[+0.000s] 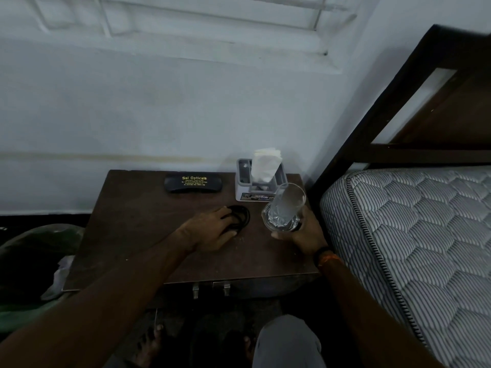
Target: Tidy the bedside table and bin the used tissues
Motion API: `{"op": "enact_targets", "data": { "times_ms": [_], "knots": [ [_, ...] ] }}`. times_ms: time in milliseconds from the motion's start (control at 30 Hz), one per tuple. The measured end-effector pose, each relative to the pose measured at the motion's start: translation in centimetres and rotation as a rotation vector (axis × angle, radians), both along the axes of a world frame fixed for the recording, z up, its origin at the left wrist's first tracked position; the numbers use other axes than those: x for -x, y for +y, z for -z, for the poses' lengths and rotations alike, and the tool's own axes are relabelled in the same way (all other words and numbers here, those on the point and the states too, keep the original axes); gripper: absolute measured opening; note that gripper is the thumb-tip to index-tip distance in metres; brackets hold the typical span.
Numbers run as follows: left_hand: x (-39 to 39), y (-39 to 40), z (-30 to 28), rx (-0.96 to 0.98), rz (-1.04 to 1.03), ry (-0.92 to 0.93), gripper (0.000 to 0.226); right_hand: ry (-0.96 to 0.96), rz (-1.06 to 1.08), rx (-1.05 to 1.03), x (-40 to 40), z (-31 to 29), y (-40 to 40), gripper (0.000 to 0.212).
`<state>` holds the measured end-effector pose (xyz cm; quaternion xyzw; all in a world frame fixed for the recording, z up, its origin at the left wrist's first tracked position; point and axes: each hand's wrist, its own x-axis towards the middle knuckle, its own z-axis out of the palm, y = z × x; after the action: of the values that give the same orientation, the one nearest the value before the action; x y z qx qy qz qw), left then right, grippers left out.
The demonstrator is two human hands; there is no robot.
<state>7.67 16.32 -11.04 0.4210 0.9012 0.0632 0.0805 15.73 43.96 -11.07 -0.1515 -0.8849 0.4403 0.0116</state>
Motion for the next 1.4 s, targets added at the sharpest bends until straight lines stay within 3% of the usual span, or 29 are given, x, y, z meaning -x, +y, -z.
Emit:
{"op": "enact_targets", "data": {
  "times_ms": [167,233,300,433,567,733,900,1000,1067,1233,1400],
  "knots": [
    [-0.1,0.1,0.7,0.057,-0.045,-0.056,0.044,0.061,0.068,-0.081,0.3,-0.1,-1.2,0.059],
    [0.1,0.0,0.8,0.108,-0.052,-0.076,0.043,0.058,0.062,-0.096,0.6,-0.5,-1.4,0.054],
    [0.1,-0.1,0.7,0.132,-0.052,-0.07,0.041,0.039,0.056,-0.121,0.8,-0.6,-1.4,0.06],
    [0.1,-0.4,0.2,0.147,-0.066,-0.059,0.04,-0.069,-0.028,-0.203,1.6,0.2,-0.7,0.103],
    [-0.5,-1.2,0.5,0.11,-0.117,-0.095,0.039,-0.135,-0.125,-0.227,2.5,0.6,0.3,0.107],
    [-0.9,-0.9,0.6,0.041,-0.17,-0.14,0.04,-0.147,-0.144,-0.151,2.3,-0.3,0.0,0.096],
    [-0.8,-1.1,0.8,-0.086,-0.196,-0.173,0.042,-0.086,-0.077,-0.028,0.6,-0.7,-0.5,0.099],
    [-0.8,-1.5,0.7,-0.169,-0.235,-0.174,0.043,-0.037,0.077,0.051,-1.0,-0.5,-0.9,0.105],
    [-0.8,-1.6,0.4,-0.202,-0.257,-0.178,0.043,-0.003,0.211,0.052,-2.1,-0.4,-1.4,0.094],
    [-1.0,-1.6,-0.2,-0.254,-0.304,-0.164,0.051,0.092,0.489,-0.125,-4.5,-2.3,-4.9,0.025],
    [-1.1,-1.5,0.0,-0.326,-0.324,-0.178,0.057,0.377,0.09,-0.458,-4.3,-3.7,-10.6,0.009]
  ]
}}
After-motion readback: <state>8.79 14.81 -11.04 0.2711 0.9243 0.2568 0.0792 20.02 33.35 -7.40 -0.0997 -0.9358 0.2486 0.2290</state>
